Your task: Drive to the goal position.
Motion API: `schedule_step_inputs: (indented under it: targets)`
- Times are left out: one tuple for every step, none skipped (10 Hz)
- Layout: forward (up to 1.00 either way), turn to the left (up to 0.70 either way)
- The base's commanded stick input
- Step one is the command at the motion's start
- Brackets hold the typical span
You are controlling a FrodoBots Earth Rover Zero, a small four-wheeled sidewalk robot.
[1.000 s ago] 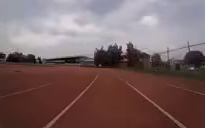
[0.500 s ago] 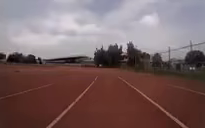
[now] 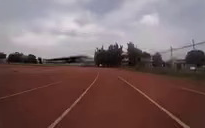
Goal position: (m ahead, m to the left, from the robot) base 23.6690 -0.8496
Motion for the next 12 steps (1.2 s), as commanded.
schedule_step_inputs:
  targets:
    - [0.45, 0.0]
    - [0.45, 0.0]
    - [0.45, 0.0]
    - [0.45, 0.0]
    - [0.45, 0.0]
    - [0.45, 0.0]
    - [0.45, 0.0]
    - [0.45, 0.0]
    - [0.45, 0.0]
    - [0.45, 0.0]
    - [0.45, 0.0]
    - [0.45, 0.0]
